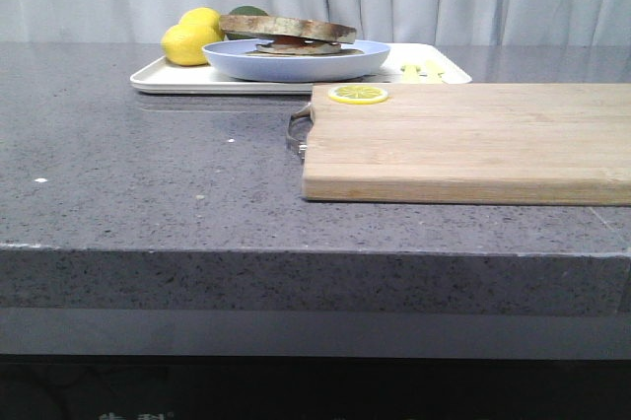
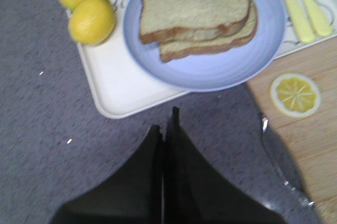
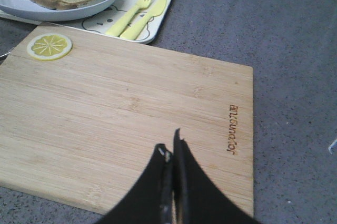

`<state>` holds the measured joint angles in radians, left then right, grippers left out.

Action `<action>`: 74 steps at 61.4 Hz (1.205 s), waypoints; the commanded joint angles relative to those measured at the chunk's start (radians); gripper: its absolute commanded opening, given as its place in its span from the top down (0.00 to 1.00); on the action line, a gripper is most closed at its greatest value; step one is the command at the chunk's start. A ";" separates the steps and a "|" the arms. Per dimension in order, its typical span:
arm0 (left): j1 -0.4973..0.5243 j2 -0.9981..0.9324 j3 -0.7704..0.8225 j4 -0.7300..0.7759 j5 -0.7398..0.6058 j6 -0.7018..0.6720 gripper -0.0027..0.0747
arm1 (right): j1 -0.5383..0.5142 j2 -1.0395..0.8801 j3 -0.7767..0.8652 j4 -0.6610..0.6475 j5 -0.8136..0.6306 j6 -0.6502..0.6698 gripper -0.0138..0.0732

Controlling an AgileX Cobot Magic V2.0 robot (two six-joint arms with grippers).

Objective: Place bread and move sandwich to tray

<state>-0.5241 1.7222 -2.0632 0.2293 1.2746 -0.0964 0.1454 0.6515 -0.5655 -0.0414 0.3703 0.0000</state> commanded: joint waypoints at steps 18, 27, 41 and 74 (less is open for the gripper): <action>0.220 -0.484 0.567 0.073 -0.216 -0.065 0.99 | -0.004 0.003 -0.028 -0.012 -0.083 0.000 0.97; 0.280 -0.681 0.823 0.047 -0.374 -0.065 0.99 | -0.004 0.003 -0.028 -0.012 -0.083 0.000 0.97; 0.279 -0.982 1.157 -0.039 -0.648 -0.070 0.99 | -0.004 0.003 -0.028 -0.012 -0.083 0.000 0.97; 0.277 -1.424 1.458 -0.128 -0.788 -0.070 0.99 | -0.004 0.003 -0.028 -0.012 -0.083 0.000 0.97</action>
<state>-0.2456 0.2921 -0.5844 0.1027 0.5777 -0.1556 0.1454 0.6515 -0.5655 -0.0414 0.3703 0.0000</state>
